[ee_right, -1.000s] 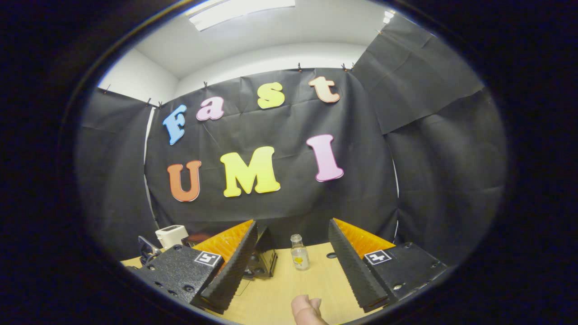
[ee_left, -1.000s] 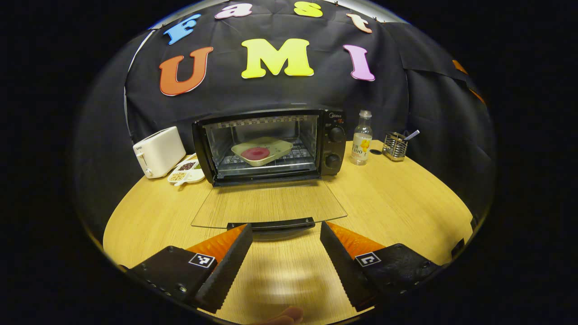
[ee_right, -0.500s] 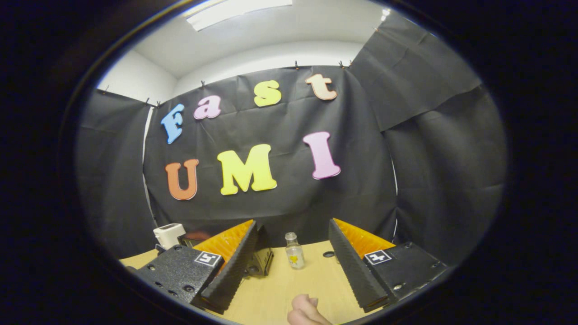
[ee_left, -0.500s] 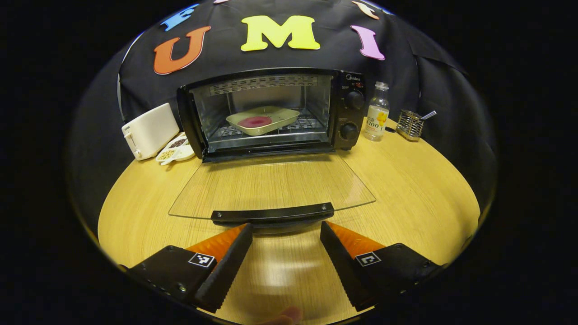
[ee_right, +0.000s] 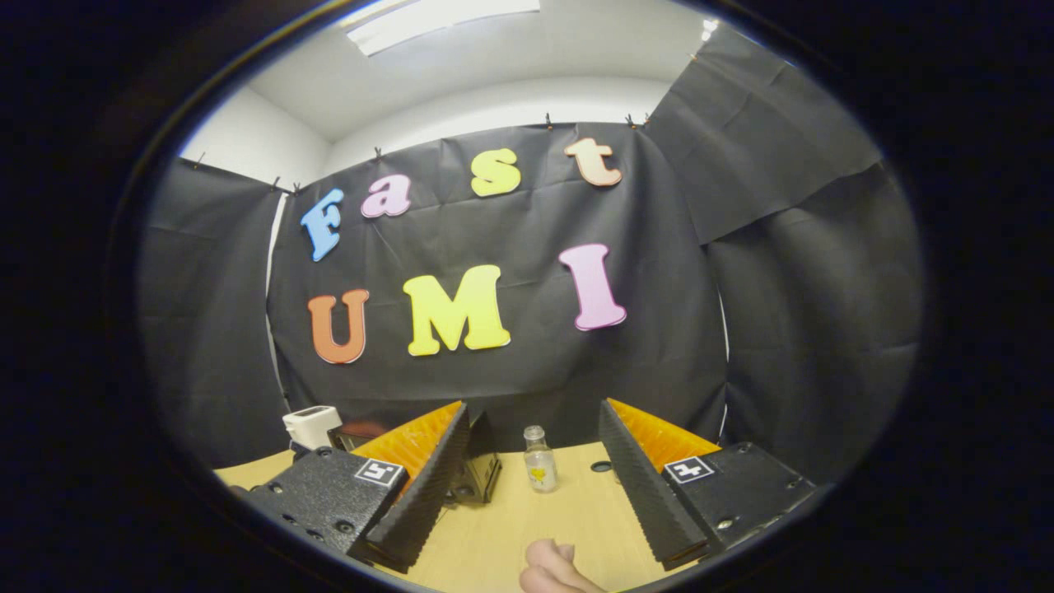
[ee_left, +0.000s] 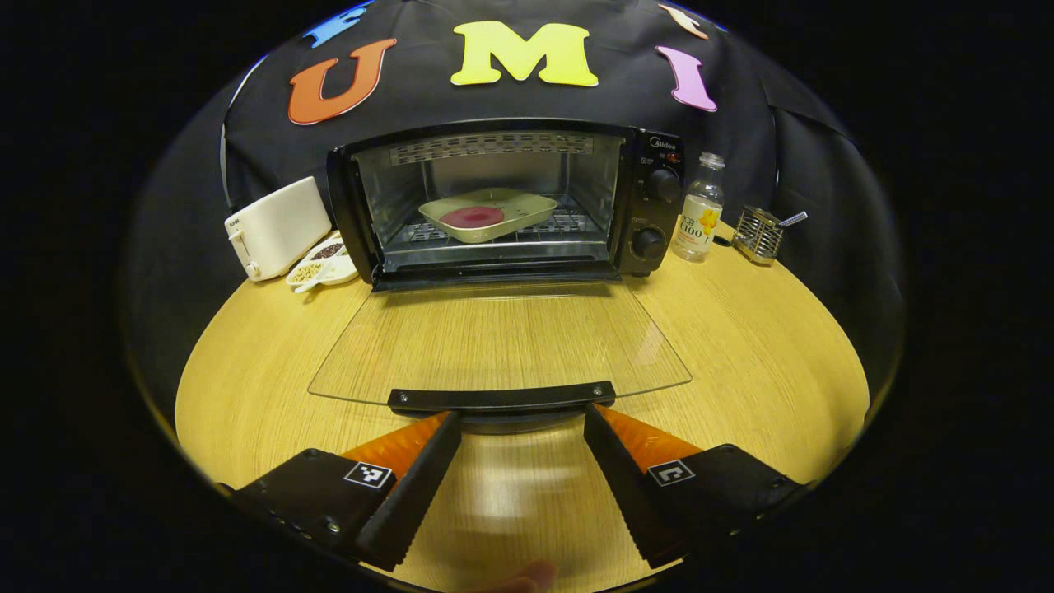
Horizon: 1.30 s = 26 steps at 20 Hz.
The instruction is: Open the electric oven with the left hand, put the food in, and close the electric oven.
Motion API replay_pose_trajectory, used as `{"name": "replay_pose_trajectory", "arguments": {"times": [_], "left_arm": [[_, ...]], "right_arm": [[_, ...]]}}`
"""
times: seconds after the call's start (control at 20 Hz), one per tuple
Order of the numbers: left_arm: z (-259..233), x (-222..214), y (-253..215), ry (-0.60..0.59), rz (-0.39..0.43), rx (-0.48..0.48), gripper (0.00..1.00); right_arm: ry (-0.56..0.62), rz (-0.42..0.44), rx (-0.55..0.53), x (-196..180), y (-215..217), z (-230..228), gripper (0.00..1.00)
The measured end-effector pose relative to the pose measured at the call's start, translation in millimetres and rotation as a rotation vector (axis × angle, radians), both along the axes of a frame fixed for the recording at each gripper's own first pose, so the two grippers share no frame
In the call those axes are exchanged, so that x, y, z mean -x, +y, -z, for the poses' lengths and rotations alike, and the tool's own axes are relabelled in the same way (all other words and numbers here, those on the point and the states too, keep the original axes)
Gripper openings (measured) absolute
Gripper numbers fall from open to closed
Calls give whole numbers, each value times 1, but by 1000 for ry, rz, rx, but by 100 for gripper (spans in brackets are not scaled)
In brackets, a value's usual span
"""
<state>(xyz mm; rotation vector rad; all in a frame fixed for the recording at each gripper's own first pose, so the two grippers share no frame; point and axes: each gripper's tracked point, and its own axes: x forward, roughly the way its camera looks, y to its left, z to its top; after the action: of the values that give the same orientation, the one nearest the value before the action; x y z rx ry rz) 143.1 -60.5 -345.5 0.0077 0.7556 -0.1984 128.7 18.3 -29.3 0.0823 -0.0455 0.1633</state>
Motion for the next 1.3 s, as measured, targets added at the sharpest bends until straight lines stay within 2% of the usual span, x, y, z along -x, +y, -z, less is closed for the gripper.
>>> {"name": "replay_pose_trajectory", "arguments": {"times": [0.05, 0.1, 0.25, 0.35, 0.6, 1.05, 1.3], "left_arm": [[0, 0, 1, -3, 1, -8, 100], [0, -1, 1, -3, 2, -16, 97], [-4, -2, 1, -11, -5, -17, 100], [-11, -4, 1, -25, -10, -15, 96], [-31, -13, 5, -105, -6, -58, 96], [-67, -32, 6, -239, -13, -59, 96], [-89, -49, 6, -305, -9, -96, 97]], "right_arm": [[5, 0, 0, -1, 0, 1, 94], [12, 0, 0, -1, 1, 2, 94], [33, -12, -6, 0, 4, 6, 95], [38, -25, -10, 2, 8, 6, 95], [25, -30, -5, 6, 11, 3, 94], [45, -39, -27, 19, 13, 5, 94], [46, -29, -38, 29, 13, 3, 94]]}}
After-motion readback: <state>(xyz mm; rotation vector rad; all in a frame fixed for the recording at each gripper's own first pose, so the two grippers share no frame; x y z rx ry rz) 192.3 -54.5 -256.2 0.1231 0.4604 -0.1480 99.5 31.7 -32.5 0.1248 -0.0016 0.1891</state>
